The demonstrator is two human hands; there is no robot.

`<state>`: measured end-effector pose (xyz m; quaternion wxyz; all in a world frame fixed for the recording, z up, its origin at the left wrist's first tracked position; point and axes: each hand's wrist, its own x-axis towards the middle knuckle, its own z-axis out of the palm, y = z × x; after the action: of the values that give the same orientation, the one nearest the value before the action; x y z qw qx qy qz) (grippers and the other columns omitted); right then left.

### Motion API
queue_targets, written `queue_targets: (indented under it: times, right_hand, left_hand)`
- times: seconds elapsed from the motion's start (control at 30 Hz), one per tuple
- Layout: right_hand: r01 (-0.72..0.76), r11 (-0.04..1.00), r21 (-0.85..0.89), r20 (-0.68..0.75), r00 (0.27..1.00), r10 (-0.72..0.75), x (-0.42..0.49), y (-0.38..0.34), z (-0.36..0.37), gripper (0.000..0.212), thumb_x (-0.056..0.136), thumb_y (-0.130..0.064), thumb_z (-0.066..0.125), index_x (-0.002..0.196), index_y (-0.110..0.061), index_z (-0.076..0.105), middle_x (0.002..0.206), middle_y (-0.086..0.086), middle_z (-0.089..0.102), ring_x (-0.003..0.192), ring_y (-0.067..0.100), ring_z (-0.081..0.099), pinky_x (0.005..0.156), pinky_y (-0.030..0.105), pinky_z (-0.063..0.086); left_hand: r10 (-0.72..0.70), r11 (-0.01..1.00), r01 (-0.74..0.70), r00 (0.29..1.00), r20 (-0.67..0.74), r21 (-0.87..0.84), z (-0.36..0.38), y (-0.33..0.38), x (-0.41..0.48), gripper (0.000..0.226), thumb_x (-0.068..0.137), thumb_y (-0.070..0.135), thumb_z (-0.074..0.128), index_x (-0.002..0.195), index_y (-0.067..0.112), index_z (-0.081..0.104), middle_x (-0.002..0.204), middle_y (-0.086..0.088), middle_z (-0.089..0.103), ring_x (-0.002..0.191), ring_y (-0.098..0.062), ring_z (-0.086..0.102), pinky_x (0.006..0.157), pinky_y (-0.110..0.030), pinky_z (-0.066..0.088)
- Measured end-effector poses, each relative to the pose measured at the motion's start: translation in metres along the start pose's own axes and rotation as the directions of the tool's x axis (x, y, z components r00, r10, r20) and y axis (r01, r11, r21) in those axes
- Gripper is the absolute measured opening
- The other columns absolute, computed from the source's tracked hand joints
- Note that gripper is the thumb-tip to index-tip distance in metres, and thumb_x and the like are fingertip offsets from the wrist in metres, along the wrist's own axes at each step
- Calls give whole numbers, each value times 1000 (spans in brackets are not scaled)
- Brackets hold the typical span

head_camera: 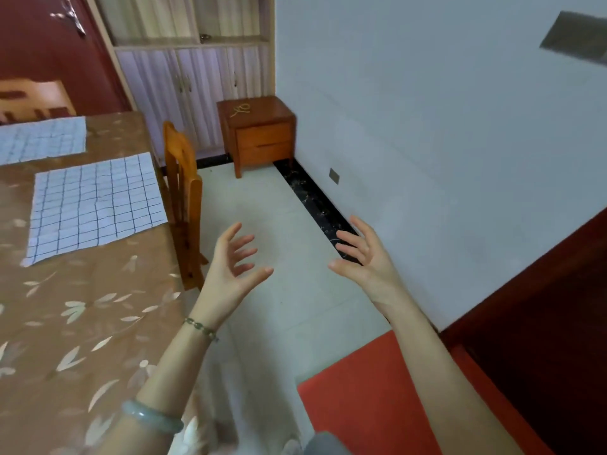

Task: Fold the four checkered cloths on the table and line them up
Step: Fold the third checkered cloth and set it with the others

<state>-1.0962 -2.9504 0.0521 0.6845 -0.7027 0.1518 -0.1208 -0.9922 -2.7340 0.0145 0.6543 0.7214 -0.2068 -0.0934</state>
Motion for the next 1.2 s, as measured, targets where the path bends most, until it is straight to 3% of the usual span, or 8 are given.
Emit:
queue_targets:
  times: [0.13,0.33,0.57,0.63,0.77,0.9,1.0,1.2]
  right_hand:
    - [-7,1000,-28,103,995,10,69,-4,7,77,78,1,72,134,-38,36,129,-4,53,117,3,53,84,11,50]
    - [-18,999,-47,235,972,29,178,7,29,80,76,3,73,136,-36,36,131,1,54,120,13,54,88,22,52]
    - [-25,996,-90,428,902,62,331,13,56,85,75,-1,75,144,-26,33,134,7,51,119,16,55,97,30,48]
    - [-19,994,-108,487,871,70,378,8,65,88,74,-2,76,145,-25,30,135,6,50,119,16,54,94,28,48]
    - [22,991,-128,595,801,59,458,-9,90,91,74,-5,77,147,-25,27,139,6,47,121,18,52,88,24,48]
    - [50,993,-107,663,748,34,505,-15,121,87,74,-4,77,142,-30,30,138,6,47,121,20,52,81,20,49]
    - [60,993,-98,724,689,31,538,-14,152,85,72,-3,78,135,-36,31,135,5,49,118,19,54,81,20,51]
    - [78,993,-92,816,577,30,598,-11,222,91,71,-5,80,144,-29,30,136,6,50,118,18,55,80,16,52]
  left_hand:
    - [-18,1000,18,995,-97,-1,-9,-6,47,88,57,45,77,131,45,30,129,6,50,115,-11,56,98,-38,48]
    - [-63,998,64,969,-239,-2,-27,-29,113,98,57,42,78,141,24,29,131,-2,51,115,-15,56,95,-33,48]
    - [-94,995,102,905,-415,-2,-40,-54,212,79,66,23,77,132,37,36,129,0,52,107,-3,58,93,-28,51]
    - [-110,992,122,868,-483,-5,-45,-58,240,80,66,23,82,130,41,36,129,0,52,109,-6,58,91,-27,51]
    - [-146,987,154,786,-601,-39,-57,-59,288,95,58,39,82,138,32,32,129,2,52,115,-16,56,93,-32,50]
    - [-157,981,193,713,-683,-24,-68,-64,313,94,65,29,84,142,30,29,133,2,51,116,-13,56,89,-26,50]
    - [-163,977,210,642,-749,-33,-85,-69,330,90,65,27,78,141,29,30,133,1,51,116,-11,56,94,-30,49]
    - [-165,973,228,547,-821,-43,-134,-87,369,90,64,32,79,140,31,30,130,4,52,112,-8,58,89,-27,50]
